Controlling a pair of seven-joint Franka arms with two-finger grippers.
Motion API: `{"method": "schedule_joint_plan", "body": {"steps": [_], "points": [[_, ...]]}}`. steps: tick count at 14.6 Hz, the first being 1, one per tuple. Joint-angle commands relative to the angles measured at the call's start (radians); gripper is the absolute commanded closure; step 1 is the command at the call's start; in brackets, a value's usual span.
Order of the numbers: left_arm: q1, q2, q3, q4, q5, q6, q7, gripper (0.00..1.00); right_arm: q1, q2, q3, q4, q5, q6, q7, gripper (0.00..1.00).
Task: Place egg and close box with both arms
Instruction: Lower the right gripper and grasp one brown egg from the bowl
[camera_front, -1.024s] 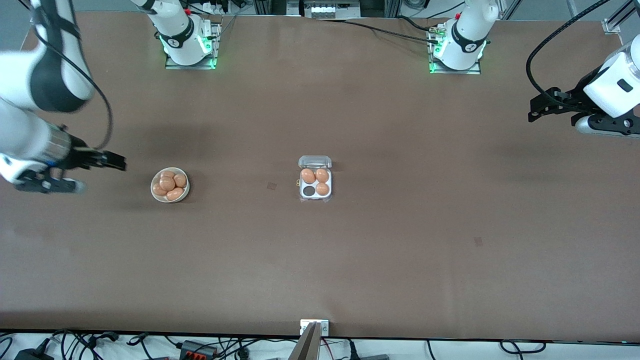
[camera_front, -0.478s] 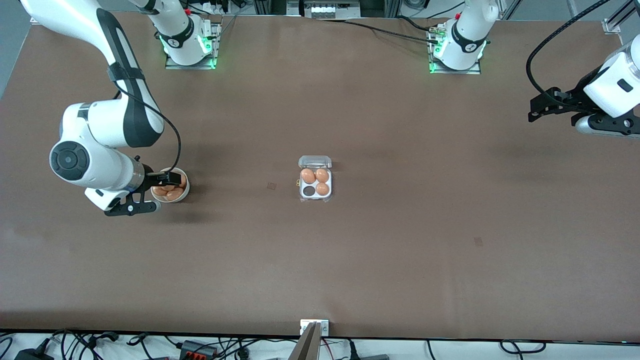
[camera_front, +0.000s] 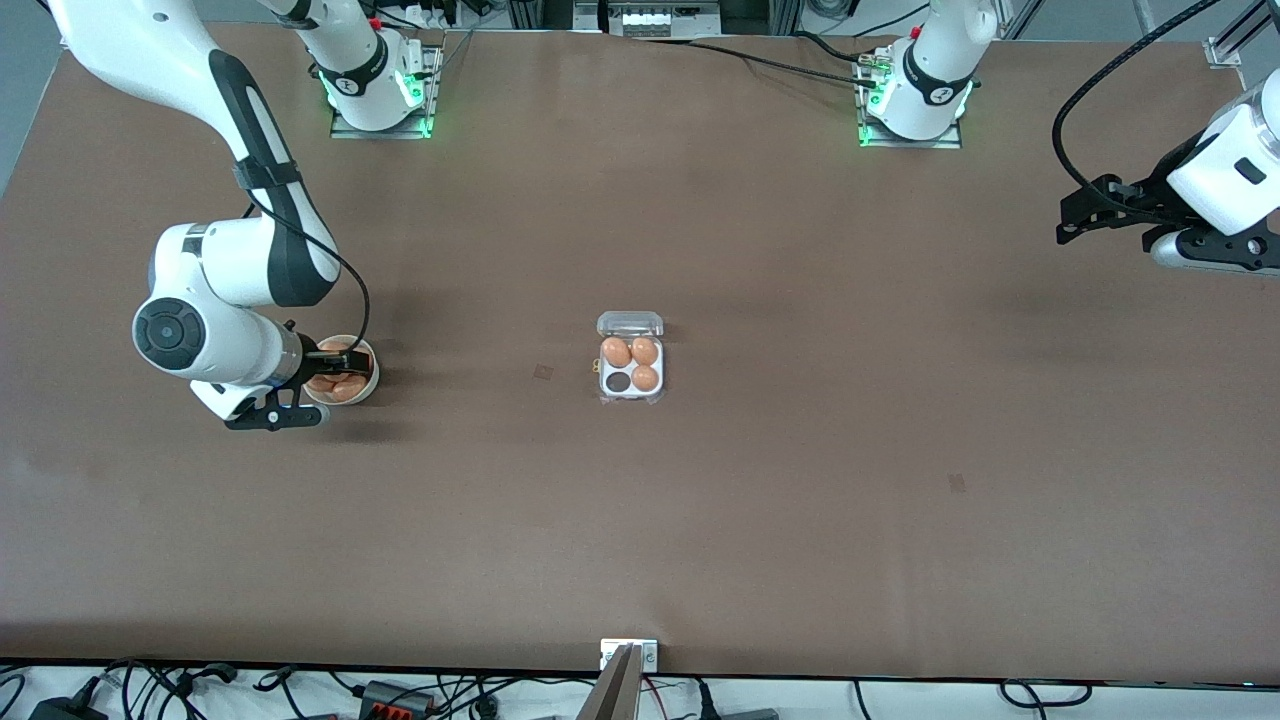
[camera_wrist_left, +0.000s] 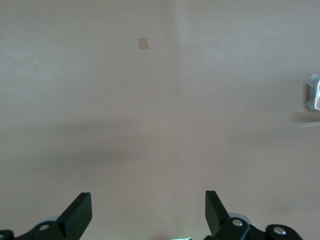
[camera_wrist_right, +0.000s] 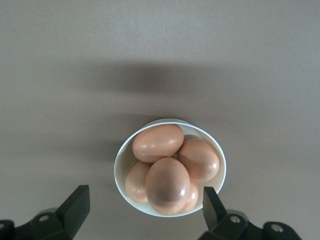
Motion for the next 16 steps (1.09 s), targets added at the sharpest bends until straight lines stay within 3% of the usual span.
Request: {"method": "schedule_joint_plan", "body": {"steps": [1,11,16], "points": [[-0.002,0.000,0.002,0.019,-0.008,-0.021,0.004,0.00,-0.003,-0.002,0.001,-0.022,-0.014,0.022,0.022,0.00],[-0.002,0.000,0.002,0.019,-0.008,-0.021,0.004,0.00,-0.019,0.021,-0.004,-0.029,-0.014,0.022,0.024,0.00],[-0.002,0.000,0.002,0.018,-0.008,-0.021,0.004,0.00,-0.020,0.034,-0.004,-0.025,-0.011,0.022,0.024,0.33]]}}
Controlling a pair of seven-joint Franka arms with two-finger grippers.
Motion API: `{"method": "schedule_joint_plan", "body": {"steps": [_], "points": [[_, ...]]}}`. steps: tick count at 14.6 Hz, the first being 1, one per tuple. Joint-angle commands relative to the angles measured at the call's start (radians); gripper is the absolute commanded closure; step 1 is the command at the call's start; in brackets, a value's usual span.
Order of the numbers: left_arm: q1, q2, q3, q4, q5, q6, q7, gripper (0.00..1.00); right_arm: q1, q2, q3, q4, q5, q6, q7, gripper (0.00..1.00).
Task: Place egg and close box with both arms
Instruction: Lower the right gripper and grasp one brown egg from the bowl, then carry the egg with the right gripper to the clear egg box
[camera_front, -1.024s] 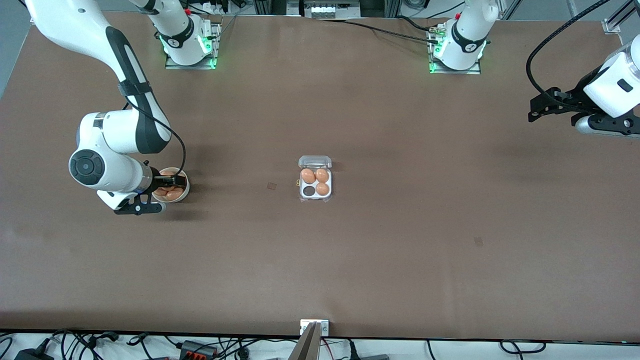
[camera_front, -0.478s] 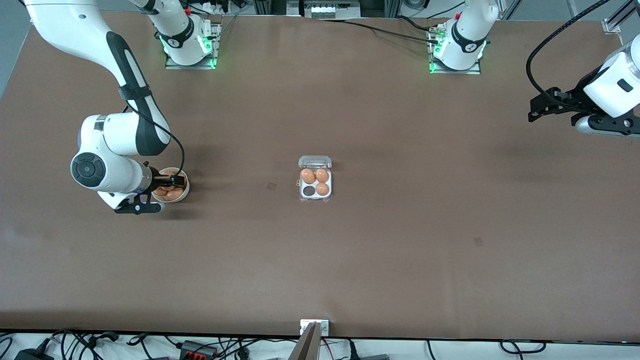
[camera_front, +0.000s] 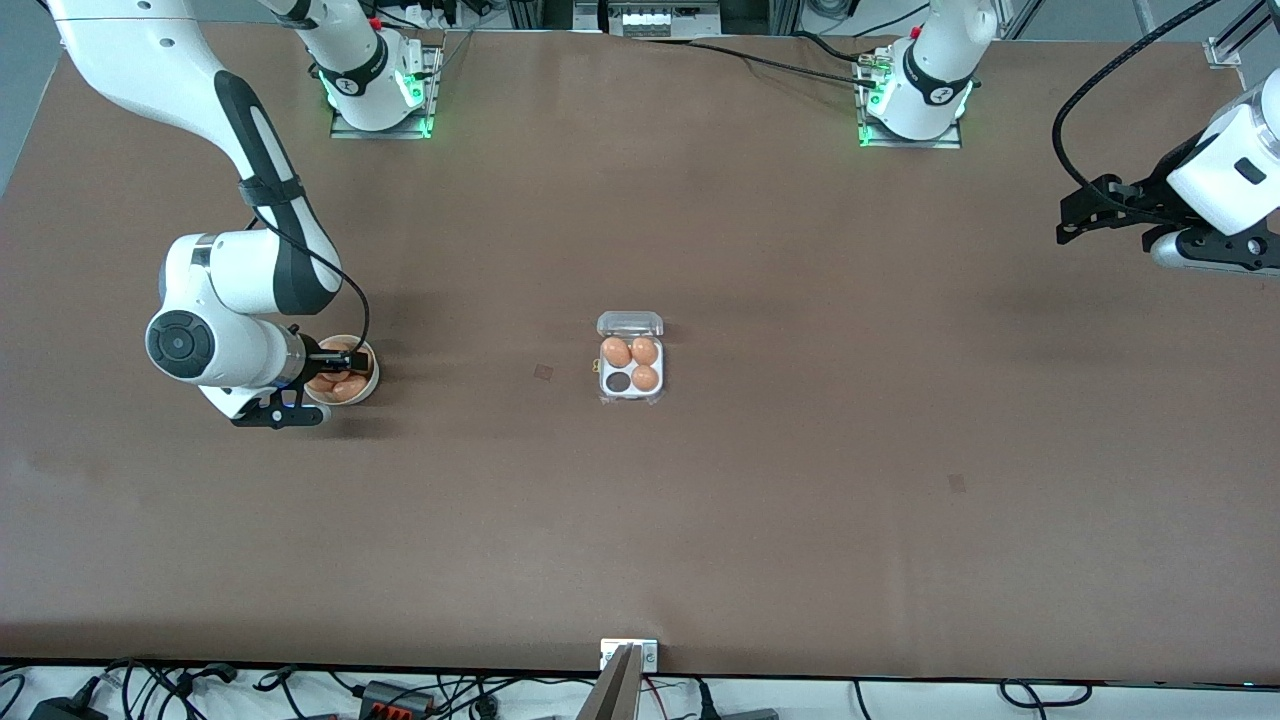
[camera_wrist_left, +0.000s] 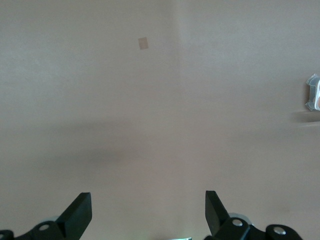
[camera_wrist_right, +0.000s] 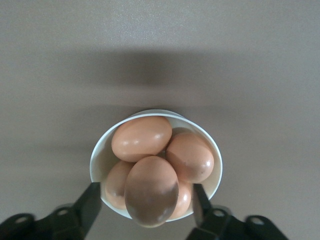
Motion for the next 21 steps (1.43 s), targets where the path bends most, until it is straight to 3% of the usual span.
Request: {"method": "schedule_joint_plan", "body": {"steps": [1,5,6,10,14,17,21], "points": [[-0.002,0.000,0.002,0.019,-0.008,-0.021,0.004,0.00,-0.007,0.004,0.005,-0.007,-0.011,0.017,0.015,0.43],[0.003,0.000,0.002,0.018,-0.008,-0.027,0.006,0.00,-0.004,0.001,0.005,0.016,-0.011,0.008,0.015,0.96],[0.003,0.000,0.002,0.018,-0.008,-0.027,0.006,0.00,-0.002,-0.002,0.005,0.036,-0.011,0.005,0.016,1.00],[0.000,0.000,0.002,0.018,-0.008,-0.027,0.004,0.00,0.045,-0.001,0.016,0.174,0.002,0.004,0.009,1.00],[0.000,0.000,0.002,0.018,-0.008,-0.027,0.004,0.00,0.133,0.070,0.016,0.313,-0.002,0.001,0.045,1.00],[0.001,0.000,0.002,0.018,-0.008,-0.027,0.004,0.00,0.252,0.125,0.016,0.433,0.000,-0.107,0.103,1.00],[0.000,0.000,0.002,0.018,-0.008,-0.028,0.004,0.00,0.390,0.185,0.016,0.495,0.000,-0.082,0.266,1.00]]}}
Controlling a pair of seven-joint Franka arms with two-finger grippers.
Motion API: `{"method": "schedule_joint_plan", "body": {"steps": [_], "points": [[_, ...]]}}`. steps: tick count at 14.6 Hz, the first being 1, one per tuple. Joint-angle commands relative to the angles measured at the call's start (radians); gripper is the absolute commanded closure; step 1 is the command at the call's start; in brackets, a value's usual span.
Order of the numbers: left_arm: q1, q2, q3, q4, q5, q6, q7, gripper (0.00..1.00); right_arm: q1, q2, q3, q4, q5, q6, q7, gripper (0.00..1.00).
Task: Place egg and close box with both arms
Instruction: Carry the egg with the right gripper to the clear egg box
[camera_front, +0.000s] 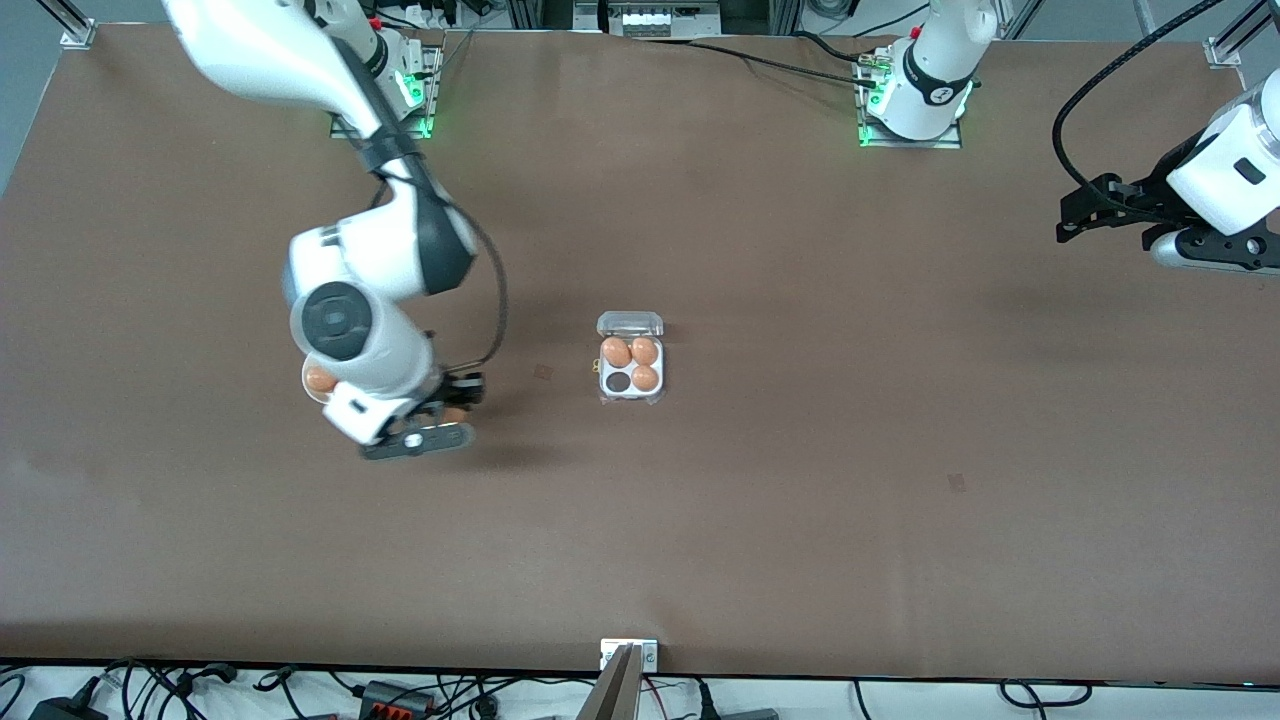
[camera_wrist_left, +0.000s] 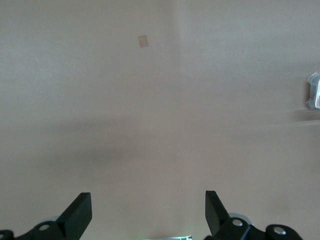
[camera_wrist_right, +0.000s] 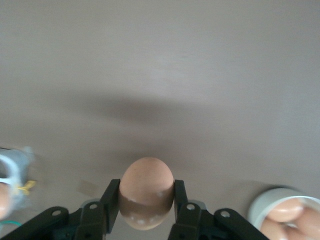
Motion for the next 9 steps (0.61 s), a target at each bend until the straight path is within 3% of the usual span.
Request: {"method": "schedule_joint_plan", "body": {"steps": [1,7,8,9], "points": [[0.001,0.000,0.002,0.018,-0.008,-0.020,0.004,0.00,0.103,0.071,-0.012,0.080,-0.003,-0.001,0.097,1.00],[-0.001,0.000,0.002,0.019,-0.008,-0.020,0.004,0.00,0.213,0.156,-0.011,0.131,0.001,0.043,0.258,1.00],[-0.001,0.000,0.002,0.019,-0.008,-0.020,0.004,0.00,0.216,0.163,-0.009,0.131,0.016,0.060,0.272,1.00],[-0.001,0.000,0.002,0.018,-0.008,-0.020,0.004,0.00,0.216,0.171,-0.002,0.131,0.087,0.074,0.276,1.00]]}}
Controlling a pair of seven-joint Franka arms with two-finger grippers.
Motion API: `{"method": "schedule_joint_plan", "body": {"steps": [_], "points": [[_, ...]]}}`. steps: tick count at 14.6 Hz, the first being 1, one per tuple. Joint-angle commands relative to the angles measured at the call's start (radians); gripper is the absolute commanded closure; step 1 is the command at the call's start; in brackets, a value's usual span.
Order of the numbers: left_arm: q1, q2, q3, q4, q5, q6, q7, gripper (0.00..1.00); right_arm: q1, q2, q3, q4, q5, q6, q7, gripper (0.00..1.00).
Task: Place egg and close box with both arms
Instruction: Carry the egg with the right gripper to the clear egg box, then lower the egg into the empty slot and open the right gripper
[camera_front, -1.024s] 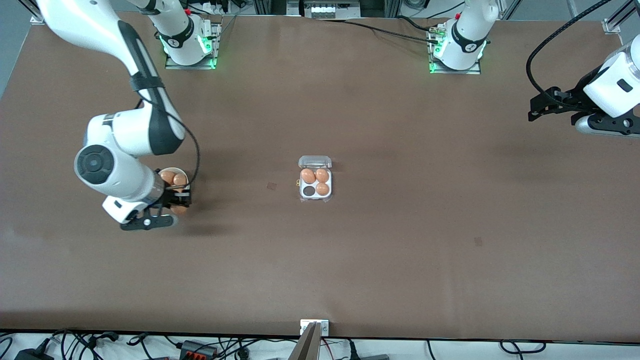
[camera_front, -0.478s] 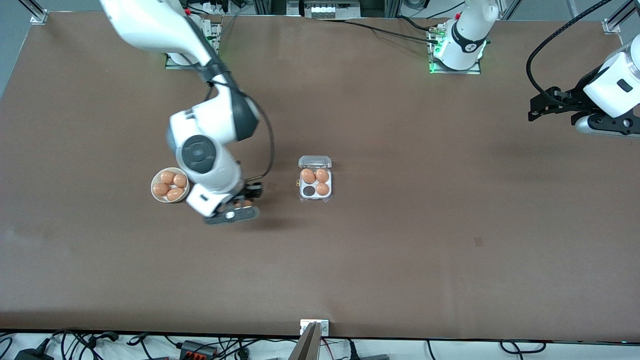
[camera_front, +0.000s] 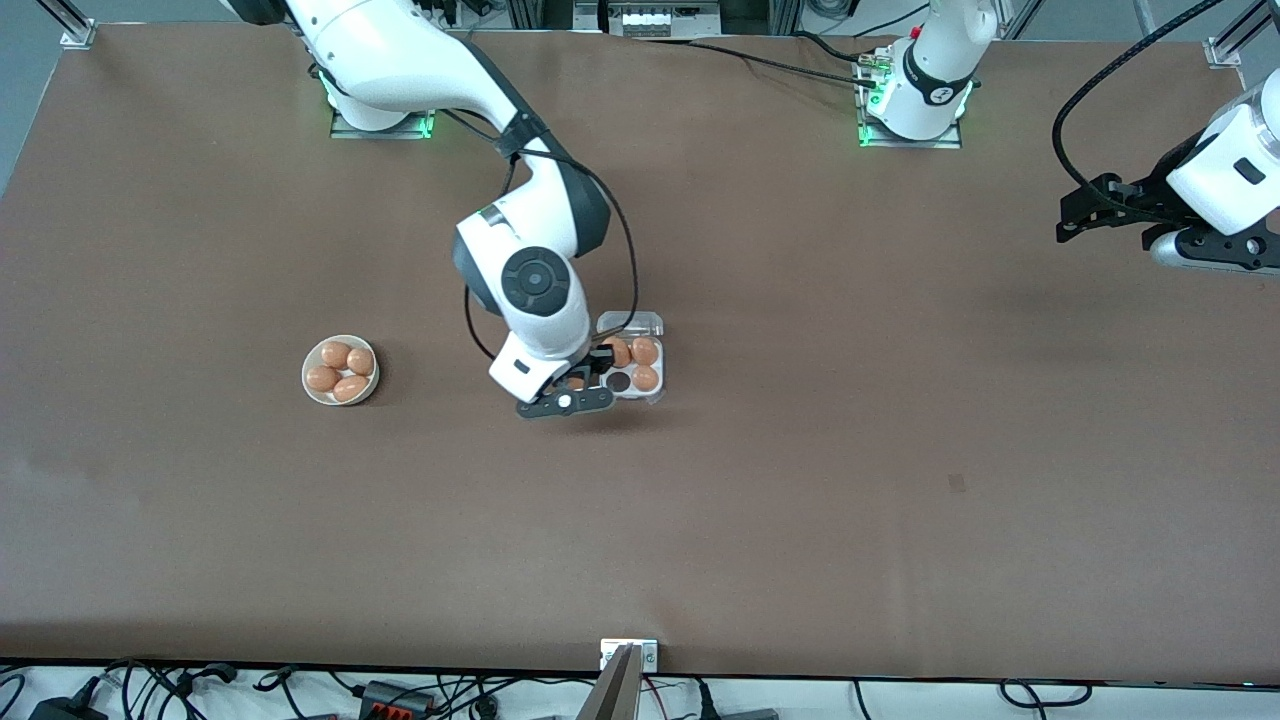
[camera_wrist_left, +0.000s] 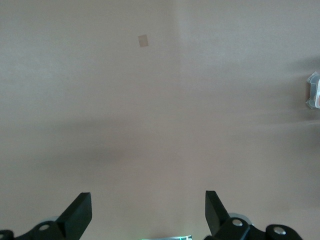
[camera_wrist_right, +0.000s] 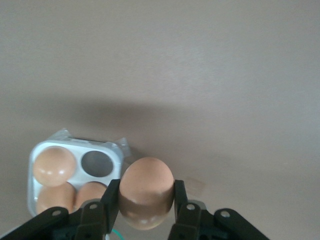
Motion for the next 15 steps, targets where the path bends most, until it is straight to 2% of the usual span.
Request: {"method": "schedule_joint_plan", "body": {"steps": [1,6,15], "points": [[-0.001,0.000,0.002,0.017,-0.008,-0.020,0.004,0.00,0.010,0.035,-0.002,0.037,0.132,0.034,0.025,1.00],[-0.001,0.000,0.002,0.017,-0.008,-0.020,0.004,0.00,0.050,0.067,-0.002,0.034,0.153,0.044,0.033,1.00],[-0.002,0.000,0.002,0.019,-0.008,-0.020,0.004,0.00,0.055,0.095,-0.002,0.036,0.157,0.048,0.039,1.00]]}}
